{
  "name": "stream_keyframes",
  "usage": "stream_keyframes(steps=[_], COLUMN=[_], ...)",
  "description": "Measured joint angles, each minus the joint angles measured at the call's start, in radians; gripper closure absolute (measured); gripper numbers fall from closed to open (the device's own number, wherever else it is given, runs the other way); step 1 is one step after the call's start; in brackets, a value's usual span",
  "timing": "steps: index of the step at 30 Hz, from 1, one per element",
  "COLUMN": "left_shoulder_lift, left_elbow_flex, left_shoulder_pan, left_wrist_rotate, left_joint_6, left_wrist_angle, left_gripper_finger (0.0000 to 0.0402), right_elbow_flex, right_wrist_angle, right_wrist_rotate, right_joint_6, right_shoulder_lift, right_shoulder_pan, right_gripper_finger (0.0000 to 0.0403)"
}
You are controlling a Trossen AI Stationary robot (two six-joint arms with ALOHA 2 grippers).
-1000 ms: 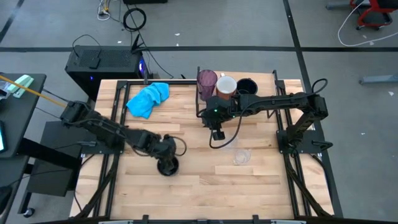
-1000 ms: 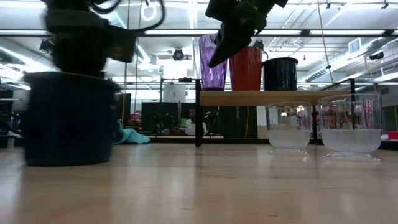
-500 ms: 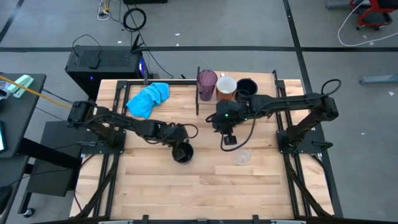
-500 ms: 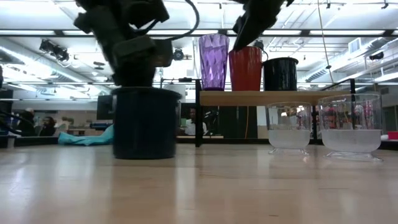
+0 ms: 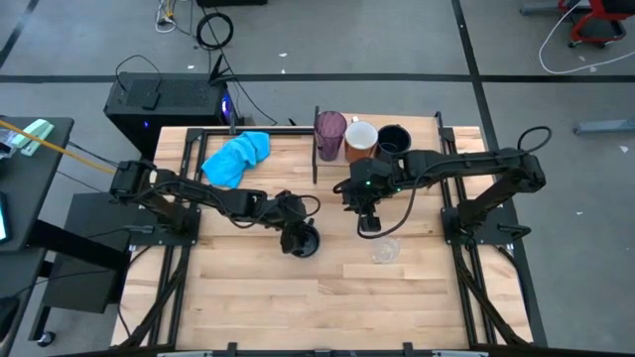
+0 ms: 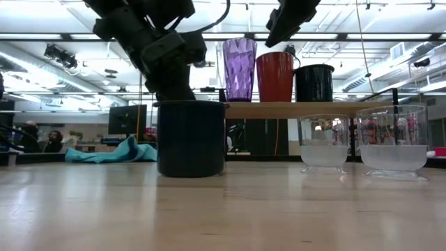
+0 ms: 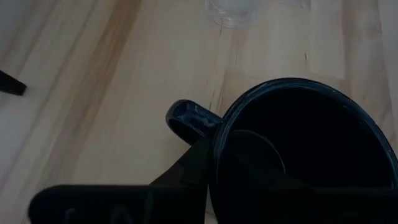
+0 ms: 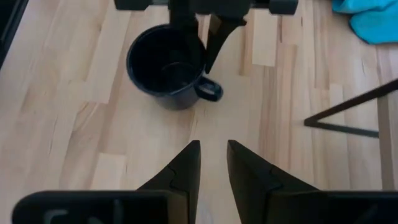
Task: Stack small to large cups/mugs on shelf
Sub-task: Put the dark blue mug on the shelf
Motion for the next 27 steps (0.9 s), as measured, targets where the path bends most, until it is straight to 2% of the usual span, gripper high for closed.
stream_keyframes(steps=[9, 17, 22, 27], left_shoulder_lift=[-0.009, -0.015, -0.090, -0.189], left_elbow_flex=[0.000, 0.000, 0.000, 0.001], left_shoulder_pan=[0.000, 0.006, 0.004, -0.016], left_wrist_rotate=[0.000, 0.001, 0.001, 0.001], left_joint_6=[0.061, 0.076, 0.075, 0.025], left_wrist_angle=[-0.001, -0.008, -0.073, -0.186], left_gripper_finger=[0.0340, 0.0262, 0.0230, 0.0225], right_elbow_flex=[0.000, 0.000, 0.000, 0.000], right_wrist_angle=[0.074, 0.075, 0.072, 0.060], right_wrist_rotate=[0.000, 0.000, 0.000, 0.000], right_joint_6=[-0.001, 0.000, -0.001, -0.003], right_shoulder_lift=[0.055, 0.058, 0.056, 0.056], right_shoulder_pan=[0.005, 0.005, 0.006, 0.006], right_gripper_finger=[0.0316, 0.0316, 0.0316, 0.0316])
